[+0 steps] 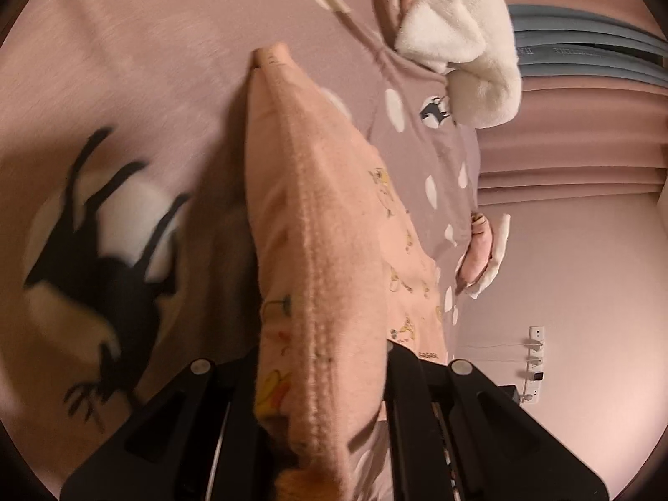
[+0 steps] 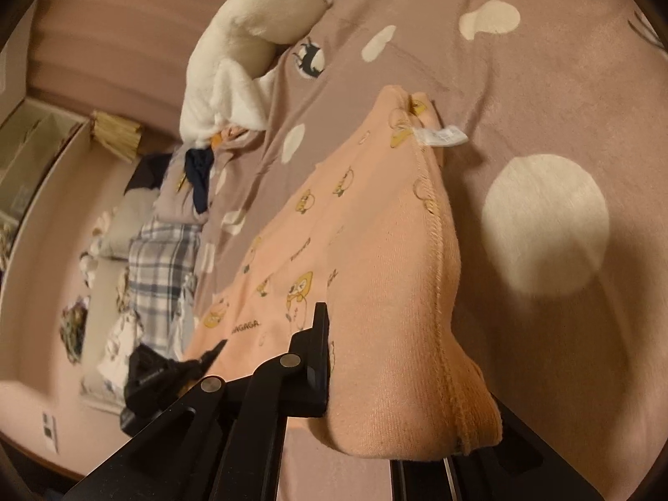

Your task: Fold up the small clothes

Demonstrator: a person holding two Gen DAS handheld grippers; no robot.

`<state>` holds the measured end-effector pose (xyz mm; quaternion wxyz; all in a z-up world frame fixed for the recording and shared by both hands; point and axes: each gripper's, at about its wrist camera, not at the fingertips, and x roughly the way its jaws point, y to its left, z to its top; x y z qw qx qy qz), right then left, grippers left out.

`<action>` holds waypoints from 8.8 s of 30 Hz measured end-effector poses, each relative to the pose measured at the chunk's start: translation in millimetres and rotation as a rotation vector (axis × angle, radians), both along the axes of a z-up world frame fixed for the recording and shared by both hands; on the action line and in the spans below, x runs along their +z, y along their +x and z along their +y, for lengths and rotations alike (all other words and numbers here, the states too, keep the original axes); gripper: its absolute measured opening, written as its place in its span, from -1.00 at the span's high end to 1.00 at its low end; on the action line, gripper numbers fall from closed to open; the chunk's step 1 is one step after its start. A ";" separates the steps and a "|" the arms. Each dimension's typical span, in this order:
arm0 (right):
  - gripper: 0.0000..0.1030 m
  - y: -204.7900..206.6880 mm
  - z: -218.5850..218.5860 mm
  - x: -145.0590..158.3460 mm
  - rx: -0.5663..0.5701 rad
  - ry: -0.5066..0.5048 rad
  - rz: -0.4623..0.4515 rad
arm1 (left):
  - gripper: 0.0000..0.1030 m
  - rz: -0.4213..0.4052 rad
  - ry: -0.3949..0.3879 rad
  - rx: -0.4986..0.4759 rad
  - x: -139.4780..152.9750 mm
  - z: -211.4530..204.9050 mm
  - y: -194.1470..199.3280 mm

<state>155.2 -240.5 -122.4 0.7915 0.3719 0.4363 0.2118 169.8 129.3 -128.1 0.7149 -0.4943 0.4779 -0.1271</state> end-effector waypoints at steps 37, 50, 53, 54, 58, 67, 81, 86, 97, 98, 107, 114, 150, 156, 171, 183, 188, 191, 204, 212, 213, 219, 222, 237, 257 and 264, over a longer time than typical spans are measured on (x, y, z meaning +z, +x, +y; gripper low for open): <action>0.77 -70.1 33.6 -13.9 0.074 -0.280 0.008 | 0.12 -0.044 0.648 -0.020 24.8 7.4 -105.2; -0.31 -71.7 30.6 3.8 -0.132 -0.694 0.012 | -0.68 -0.003 0.887 0.030 30.4 8.8 -108.7; -0.39 -67.9 27.3 5.6 -0.172 -0.790 0.009 | -0.77 -0.011 0.925 0.061 35.0 11.8 -111.6; -0.39 -65.7 23.0 6.0 -0.175 -0.778 0.012 | -0.78 -0.011 0.943 0.076 37.2 13.3 -113.1; -0.44 -59.0 6.9 7.5 -0.214 -0.706 0.032 | -0.76 -0.036 1.015 0.114 49.0 5.3 -120.2; -0.55 -49.6 17.8 20.7 -0.192 -0.542 -0.019 | -0.93 -0.348 0.856 0.002 90.9 -33.6 -154.1; -0.59 -26.9 46.6 13.7 0.010 -0.433 0.046 | -0.99 -0.320 0.726 -0.063 61.5 -52.3 -139.9; -0.60 -28.8 11.8 7.4 0.016 -0.264 0.093 | -0.99 -0.277 0.693 -0.076 52.3 -48.6 -138.3; -0.95 -44.1 -16.8 -12.1 0.060 -0.259 0.168 | -0.99 -0.264 0.677 -0.065 50.6 -48.4 -137.9; -0.99 -45.4 -13.1 -12.1 0.062 -0.246 0.159 | -0.99 -0.259 0.653 -0.073 49.5 -49.6 -136.8; -1.00 -30.2 23.0 -23.6 0.243 -0.006 0.120 | -0.99 -0.256 0.639 -0.102 47.7 -60.9 -133.7; -0.93 -21.5 30.9 -22.9 0.218 0.046 0.106 | -0.99 -0.257 0.635 -0.112 46.1 -60.5 -132.4; 0.69 -28.0 56.1 13.2 0.087 -0.141 0.016 | -0.99 -0.167 0.611 0.112 61.7 29.1 -154.2; 0.69 -26.3 61.3 18.6 0.065 -0.167 0.047 | -0.99 -0.127 0.619 0.093 54.2 26.9 -149.9; 0.69 -29.3 158.5 55.2 0.217 -0.194 -0.013 | -0.99 -0.095 0.555 0.190 56.7 68.6 -158.8; 0.69 -35.9 250.9 37.8 0.356 -0.363 0.016 | -0.99 -0.087 0.550 0.274 67.2 97.7 -173.4; 0.61 -39.4 258.3 42.3 0.381 -0.405 0.018 | -0.99 -0.058 0.532 0.255 59.0 101.9 -170.3; 0.56 -43.0 264.1 45.3 0.402 -0.419 0.018 | -0.99 -0.035 0.579 0.224 56.6 98.1 -168.8; 0.49 -52.1 256.7 54.5 0.499 -0.283 0.020 | -0.99 -0.038 0.650 0.317 61.4 113.9 -178.8; 0.09 -28.2 245.4 86.4 0.354 -0.362 -0.017 | -0.99 -0.007 0.596 0.314 56.1 119.1 -180.7; 0.09 -23.3 246.2 88.9 0.320 -0.395 -0.025 | -0.99 -0.011 0.598 0.298 56.8 118.9 -179.8; 0.09 -0.5 254.1 59.3 0.299 -0.422 0.096 | -0.99 -0.043 0.614 0.323 67.1 127.0 -185.4; 0.09 -1.9 249.6 41.8 0.260 -0.439 0.152 | -0.99 -0.044 0.621 0.351 68.6 131.9 -187.5; -0.22 12.5 234.9 23.4 0.254 -0.227 0.145 | -0.99 -0.006 0.572 0.323 57.3 128.5 -184.8; -0.60 -1.3 285.3 53.7 0.438 -0.242 -0.012 | -0.99 0.001 0.596 0.374 62.1 138.4 -187.8; -0.65 -7.5 296.9 20.4 0.593 0.034 0.069 | -0.99 0.009 0.571 0.446 64.9 155.1 -197.2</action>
